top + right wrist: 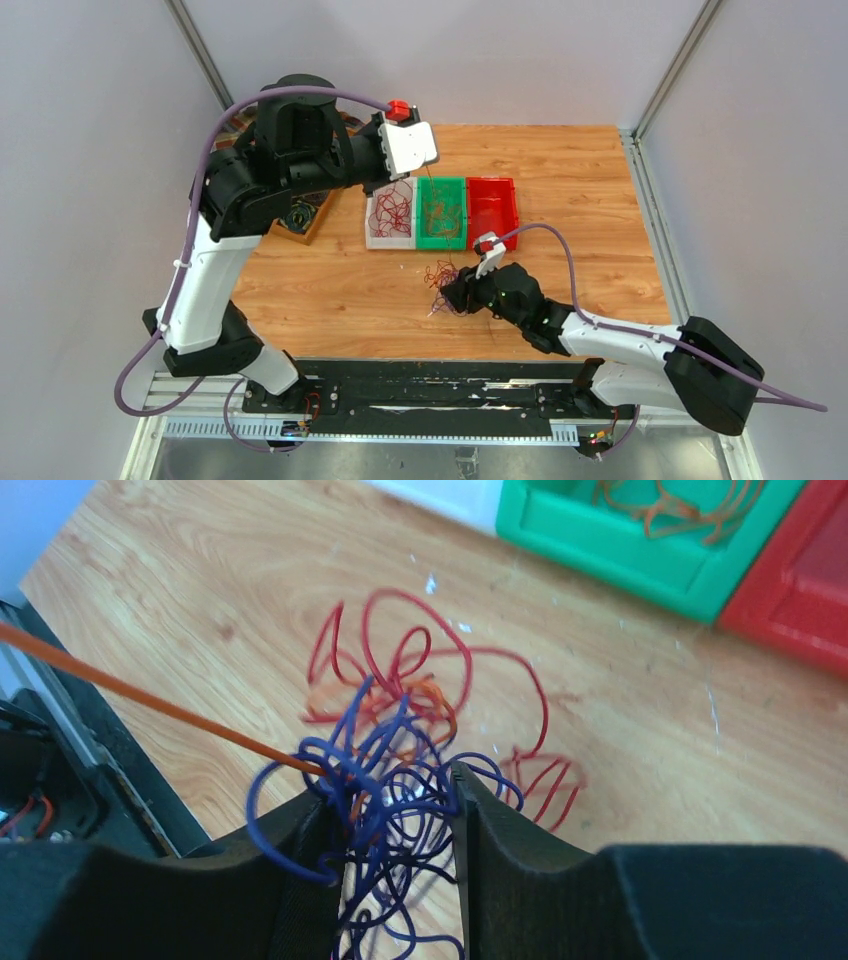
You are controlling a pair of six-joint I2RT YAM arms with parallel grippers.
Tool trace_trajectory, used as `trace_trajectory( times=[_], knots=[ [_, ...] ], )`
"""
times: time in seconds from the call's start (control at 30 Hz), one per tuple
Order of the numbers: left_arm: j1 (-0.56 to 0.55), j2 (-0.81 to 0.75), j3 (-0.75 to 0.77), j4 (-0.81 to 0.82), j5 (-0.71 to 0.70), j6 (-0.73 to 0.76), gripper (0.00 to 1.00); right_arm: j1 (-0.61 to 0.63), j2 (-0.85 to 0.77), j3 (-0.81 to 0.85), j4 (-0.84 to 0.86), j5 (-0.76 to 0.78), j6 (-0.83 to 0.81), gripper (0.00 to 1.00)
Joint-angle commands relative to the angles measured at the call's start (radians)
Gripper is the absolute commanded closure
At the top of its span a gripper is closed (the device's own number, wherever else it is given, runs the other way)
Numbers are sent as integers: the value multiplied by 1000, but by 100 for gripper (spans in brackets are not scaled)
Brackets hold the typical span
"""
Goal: Untangle the cables
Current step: Untie the cable.
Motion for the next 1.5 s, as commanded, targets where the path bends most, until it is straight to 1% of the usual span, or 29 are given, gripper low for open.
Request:
trace_trajectory(
  times=[0.0, 0.07, 0.13, 0.27, 0.3, 0.37, 0.43, 0.53, 0.63, 0.8, 0.93, 1.07, 1.27, 1.47],
  knots=[
    [-9, 18, 96, 87, -102, -10, 100, -11, 20, -69, 17, 42, 34, 59],
    [-9, 6, 90, 155, -136, -7, 100, -11, 26, -84, 23, 49, 41, 58],
    [-10, -23, 49, 279, -194, -30, 99, -11, 32, -93, 25, 53, 42, 57],
    [-9, -146, -168, 620, -275, -36, 100, -11, 46, -104, 29, 56, 46, 56],
    [-9, -159, -189, 673, -289, -34, 100, -11, 48, -108, 28, 55, 46, 56],
    [-9, -152, -164, 704, -315, -47, 100, -11, 52, -118, 29, 55, 49, 56],
    [-9, -154, -157, 727, -305, -55, 100, -11, 50, -128, 28, 56, 53, 57],
    [-9, -169, -178, 718, -265, -63, 100, -11, 23, -129, -15, 60, 44, 56],
    [-9, -188, -216, 665, -234, -58, 100, -11, -55, -102, -110, 78, 20, 48],
    [-9, -266, -383, 630, -178, -49, 100, -11, -236, -23, -251, 117, -49, 40],
    [-9, -303, -457, 583, -144, -52, 99, -11, -307, 47, -281, 97, -101, 37],
    [-9, -319, -488, 562, -136, -50, 100, -11, -282, 115, -295, 59, -143, 39],
    [-9, -326, -491, 532, -129, -39, 100, -11, -152, 185, -256, -24, -200, 42],
    [-9, -332, -482, 512, -123, -32, 100, -13, 6, 239, -218, 27, -287, 47]
  ],
)
